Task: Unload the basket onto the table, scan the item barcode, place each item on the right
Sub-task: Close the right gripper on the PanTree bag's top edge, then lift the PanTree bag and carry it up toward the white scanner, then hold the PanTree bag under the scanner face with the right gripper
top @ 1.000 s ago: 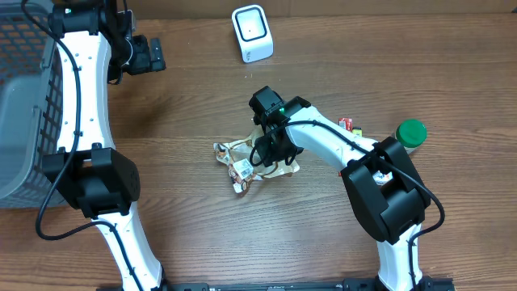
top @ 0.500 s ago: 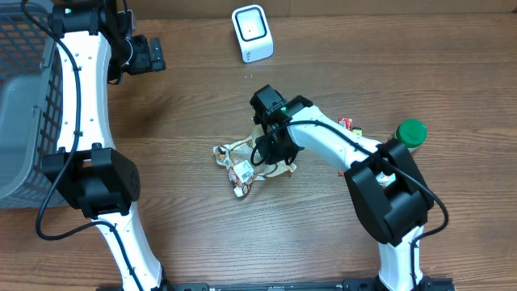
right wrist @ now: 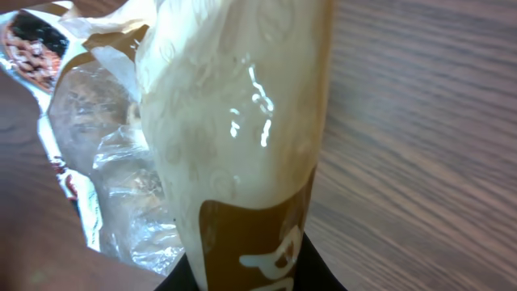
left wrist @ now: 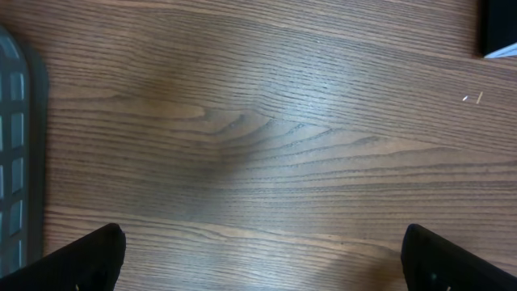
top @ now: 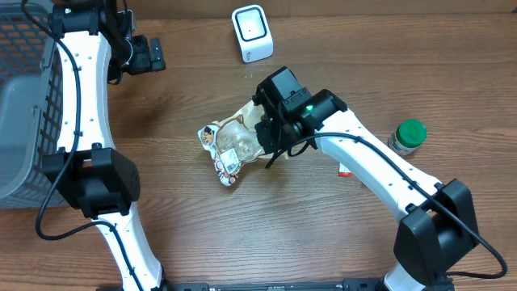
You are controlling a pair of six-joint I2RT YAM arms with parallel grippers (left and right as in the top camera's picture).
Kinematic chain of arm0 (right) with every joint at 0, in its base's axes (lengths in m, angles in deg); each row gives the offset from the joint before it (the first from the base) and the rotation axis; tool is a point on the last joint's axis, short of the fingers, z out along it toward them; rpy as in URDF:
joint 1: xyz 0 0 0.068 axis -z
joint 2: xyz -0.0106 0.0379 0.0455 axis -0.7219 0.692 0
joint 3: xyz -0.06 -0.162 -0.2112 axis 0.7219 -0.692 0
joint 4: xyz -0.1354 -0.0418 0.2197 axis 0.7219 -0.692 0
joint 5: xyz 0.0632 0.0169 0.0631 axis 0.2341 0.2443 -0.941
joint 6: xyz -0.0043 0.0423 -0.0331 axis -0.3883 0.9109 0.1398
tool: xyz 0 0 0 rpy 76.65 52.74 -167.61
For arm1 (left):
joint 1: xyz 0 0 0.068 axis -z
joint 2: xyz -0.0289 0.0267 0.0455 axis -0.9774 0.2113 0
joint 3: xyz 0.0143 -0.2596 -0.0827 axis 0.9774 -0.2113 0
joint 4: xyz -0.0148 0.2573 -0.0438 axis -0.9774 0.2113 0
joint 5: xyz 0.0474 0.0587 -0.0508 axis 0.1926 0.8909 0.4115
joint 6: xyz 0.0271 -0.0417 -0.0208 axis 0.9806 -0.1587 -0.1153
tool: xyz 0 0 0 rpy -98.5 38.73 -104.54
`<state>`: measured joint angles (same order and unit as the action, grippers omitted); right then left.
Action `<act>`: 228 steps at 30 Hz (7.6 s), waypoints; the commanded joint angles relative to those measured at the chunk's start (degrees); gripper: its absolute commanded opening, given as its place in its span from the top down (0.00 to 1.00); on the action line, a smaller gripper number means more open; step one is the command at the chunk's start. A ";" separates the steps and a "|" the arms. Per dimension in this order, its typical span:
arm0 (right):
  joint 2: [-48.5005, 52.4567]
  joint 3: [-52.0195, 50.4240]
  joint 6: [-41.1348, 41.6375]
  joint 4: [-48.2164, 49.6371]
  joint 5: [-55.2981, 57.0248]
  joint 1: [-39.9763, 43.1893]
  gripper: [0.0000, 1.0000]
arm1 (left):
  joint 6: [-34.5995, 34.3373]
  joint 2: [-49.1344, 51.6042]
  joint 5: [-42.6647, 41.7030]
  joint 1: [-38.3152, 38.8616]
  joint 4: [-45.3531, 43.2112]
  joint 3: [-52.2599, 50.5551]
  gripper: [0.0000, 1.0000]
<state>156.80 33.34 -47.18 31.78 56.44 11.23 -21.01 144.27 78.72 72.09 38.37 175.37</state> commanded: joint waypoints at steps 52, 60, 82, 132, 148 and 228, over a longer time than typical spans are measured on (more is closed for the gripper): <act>-0.59 -5.66 2.97 9.73 -53.24 -0.26 0.96 | 0.68 -0.37 0.39 0.48 -0.02 -0.15 0.00; -0.59 -5.66 2.97 10.12 -53.35 -0.26 0.64 | 0.68 -0.37 0.39 0.48 -0.02 -0.15 0.00; -0.59 -5.66 4.74 14.91 -50.86 -0.24 0.38 | 0.68 -0.37 0.39 0.48 -0.02 -0.15 0.00; 13.16 -1.27 9.97 2.95 14.25 -2.12 0.48 | 0.68 -0.37 0.42 0.48 -0.02 -0.15 0.00; 13.16 -0.83 7.06 5.40 16.85 -1.64 0.24 | 0.68 -0.37 0.42 0.48 -0.02 -0.15 0.00; 32.65 36.06 -48.61 68.46 54.16 4.07 0.96 | 0.68 -0.37 0.42 0.50 -0.02 -0.15 0.00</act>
<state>185.13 68.99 -85.56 97.46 107.15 15.10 -20.83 144.27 78.72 72.20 38.39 175.37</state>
